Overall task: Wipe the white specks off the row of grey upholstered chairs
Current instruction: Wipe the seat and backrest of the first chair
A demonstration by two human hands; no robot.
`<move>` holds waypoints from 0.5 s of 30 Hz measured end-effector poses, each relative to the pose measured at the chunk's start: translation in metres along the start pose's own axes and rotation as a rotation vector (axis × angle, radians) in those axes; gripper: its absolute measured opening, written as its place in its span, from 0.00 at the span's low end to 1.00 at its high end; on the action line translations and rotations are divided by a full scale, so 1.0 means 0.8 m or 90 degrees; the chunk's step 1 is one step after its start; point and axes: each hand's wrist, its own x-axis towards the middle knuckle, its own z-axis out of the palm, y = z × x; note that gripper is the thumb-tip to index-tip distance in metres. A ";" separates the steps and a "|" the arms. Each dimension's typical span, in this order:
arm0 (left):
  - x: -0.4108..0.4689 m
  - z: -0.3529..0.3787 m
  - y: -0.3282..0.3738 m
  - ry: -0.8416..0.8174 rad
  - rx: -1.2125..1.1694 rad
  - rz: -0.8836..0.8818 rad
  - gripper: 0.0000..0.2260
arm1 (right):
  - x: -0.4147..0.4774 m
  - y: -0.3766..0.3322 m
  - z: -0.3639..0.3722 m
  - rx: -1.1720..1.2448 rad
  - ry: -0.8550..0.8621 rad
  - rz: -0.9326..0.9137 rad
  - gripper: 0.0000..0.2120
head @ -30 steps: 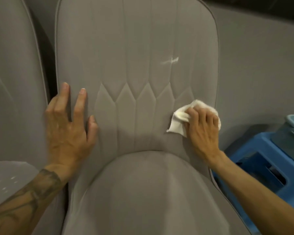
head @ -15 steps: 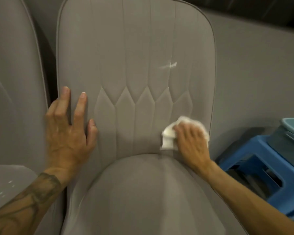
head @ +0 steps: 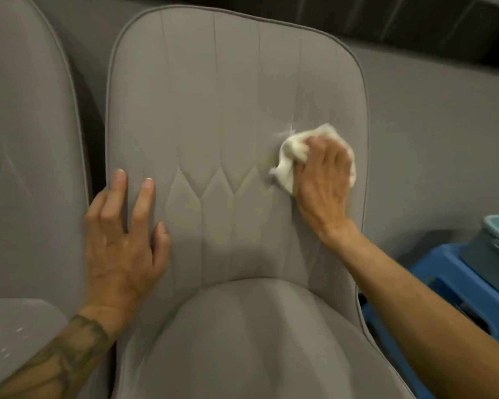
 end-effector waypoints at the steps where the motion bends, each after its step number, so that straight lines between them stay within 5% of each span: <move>1: 0.000 0.000 0.000 -0.003 -0.001 0.001 0.27 | -0.019 -0.002 -0.003 0.014 -0.031 -0.054 0.12; 4: 0.000 -0.001 0.000 -0.005 -0.001 -0.001 0.27 | -0.011 0.003 -0.004 0.048 -0.023 -0.093 0.11; 10: 0.000 0.000 0.000 0.007 0.007 0.003 0.27 | 0.107 -0.028 0.023 0.066 0.178 0.120 0.10; 15: -0.001 -0.001 0.001 0.008 0.011 0.001 0.27 | 0.020 -0.031 0.013 0.104 -0.001 -0.127 0.10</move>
